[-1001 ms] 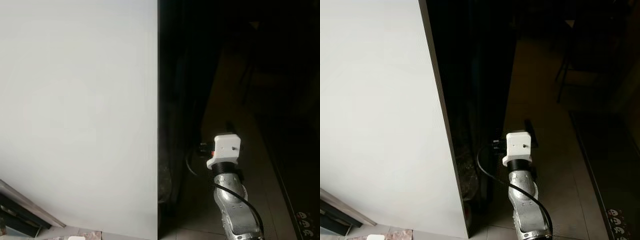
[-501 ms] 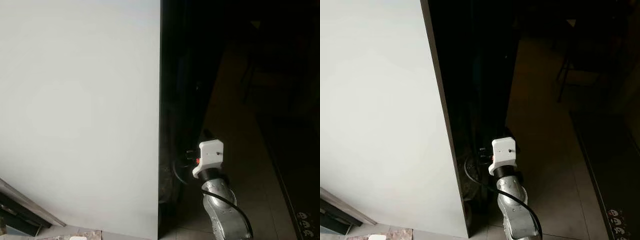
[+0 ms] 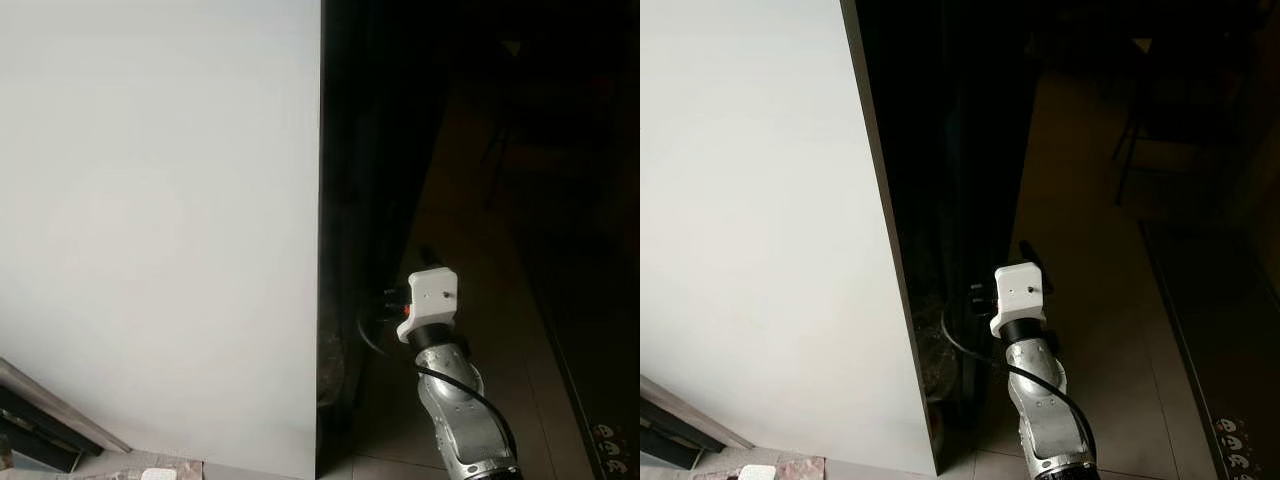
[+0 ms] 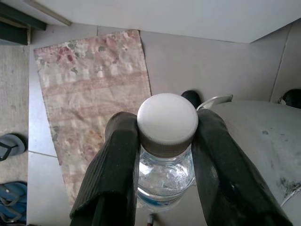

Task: Restocking fridge

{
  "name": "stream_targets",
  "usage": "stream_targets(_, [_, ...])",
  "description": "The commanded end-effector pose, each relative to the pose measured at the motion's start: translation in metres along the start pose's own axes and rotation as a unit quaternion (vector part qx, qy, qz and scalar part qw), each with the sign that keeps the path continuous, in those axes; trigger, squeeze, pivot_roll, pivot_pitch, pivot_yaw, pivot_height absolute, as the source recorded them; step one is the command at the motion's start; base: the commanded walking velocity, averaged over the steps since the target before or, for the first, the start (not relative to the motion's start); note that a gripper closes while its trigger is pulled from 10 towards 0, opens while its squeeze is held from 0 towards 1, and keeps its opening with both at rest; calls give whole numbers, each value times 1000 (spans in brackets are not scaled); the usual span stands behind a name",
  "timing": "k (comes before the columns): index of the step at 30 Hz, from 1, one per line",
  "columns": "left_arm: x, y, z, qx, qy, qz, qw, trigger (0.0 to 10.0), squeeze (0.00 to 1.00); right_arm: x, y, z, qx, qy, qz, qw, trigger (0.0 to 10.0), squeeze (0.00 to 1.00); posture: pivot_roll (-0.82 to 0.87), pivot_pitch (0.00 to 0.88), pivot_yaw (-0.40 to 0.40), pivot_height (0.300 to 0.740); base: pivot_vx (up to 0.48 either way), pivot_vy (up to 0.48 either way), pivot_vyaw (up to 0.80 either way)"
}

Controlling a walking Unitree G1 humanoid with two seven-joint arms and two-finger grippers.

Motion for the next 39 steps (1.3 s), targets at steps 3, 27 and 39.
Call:
stream_targets(3, [0, -2, 0, -6, 2, -3, 1000, 10000, 0, -2, 1, -5, 3, 6, -1, 1000, 10000, 0, 5, 0, 10, 740, 0, 0, 0])
stream_targets(27, [12, -7, 1, -7, -3, 0, 1000, 10000, 0, -31, -6, -8, -1, 76, -23, 997, 10000, 0, 8, 0, 7, 740, 0, 0, 0])
stream_targets(39, [8, -3, 0, -5, -1, -1, 1000, 10000, 0, -5, -1, -13, 12, 17, 0, 1000, 10000, 0, 10, 0, 6, 740, 0, 0, 0])
Point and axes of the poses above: a point about 5 cm out from each wrist's last joint towards the gripper, its own z axis pointing back from the gripper into the wrist, its own y axis along the axis of the wrist's last joint, x = y × z, the point moved 5 cm from there along -z, pointing out of the wrist towards the gripper, and after that the axes turned 5 degrees about -z, right-handed, at the moved point
